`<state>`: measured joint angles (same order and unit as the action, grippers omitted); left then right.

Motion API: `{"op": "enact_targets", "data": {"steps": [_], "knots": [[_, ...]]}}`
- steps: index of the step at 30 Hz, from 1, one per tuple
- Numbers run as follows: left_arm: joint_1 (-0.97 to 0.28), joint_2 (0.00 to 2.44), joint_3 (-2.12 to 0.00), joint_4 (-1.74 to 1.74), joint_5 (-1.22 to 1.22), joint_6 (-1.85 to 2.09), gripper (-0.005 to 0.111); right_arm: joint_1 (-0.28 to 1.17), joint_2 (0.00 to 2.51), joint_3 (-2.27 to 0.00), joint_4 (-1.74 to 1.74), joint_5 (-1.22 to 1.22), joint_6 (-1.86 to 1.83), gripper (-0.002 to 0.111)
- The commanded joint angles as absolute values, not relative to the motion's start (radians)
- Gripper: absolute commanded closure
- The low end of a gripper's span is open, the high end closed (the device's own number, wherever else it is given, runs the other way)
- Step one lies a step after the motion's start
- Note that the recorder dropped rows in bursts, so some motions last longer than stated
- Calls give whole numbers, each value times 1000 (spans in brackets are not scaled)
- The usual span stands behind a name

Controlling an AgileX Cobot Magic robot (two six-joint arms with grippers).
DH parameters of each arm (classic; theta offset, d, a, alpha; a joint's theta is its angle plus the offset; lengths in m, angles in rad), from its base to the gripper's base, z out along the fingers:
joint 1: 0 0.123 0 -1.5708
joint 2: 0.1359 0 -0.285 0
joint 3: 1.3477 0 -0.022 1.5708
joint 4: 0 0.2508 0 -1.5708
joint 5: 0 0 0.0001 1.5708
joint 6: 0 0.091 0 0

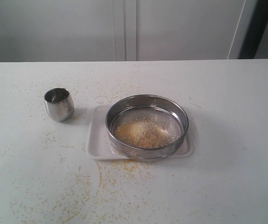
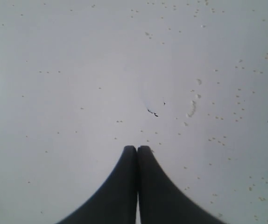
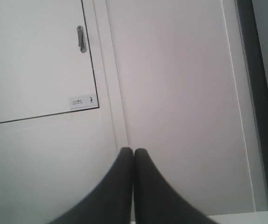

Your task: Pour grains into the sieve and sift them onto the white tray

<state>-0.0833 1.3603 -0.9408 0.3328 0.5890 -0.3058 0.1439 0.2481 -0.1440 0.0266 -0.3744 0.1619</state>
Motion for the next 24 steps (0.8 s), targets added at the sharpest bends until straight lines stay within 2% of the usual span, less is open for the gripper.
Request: {"op": "enact_targets", "data": {"steps": [1,10,24], "knots": [[-82,1349,-937,337,596,-311,107,147,383,-230,28,-390,98,108],[-82,1349,-937,337,596,-311,107,147,653,-406,26,-258,41,108],[-82,1349,-937,337,596,-311,107,151,917,-704,26,350,-138,108]]}}
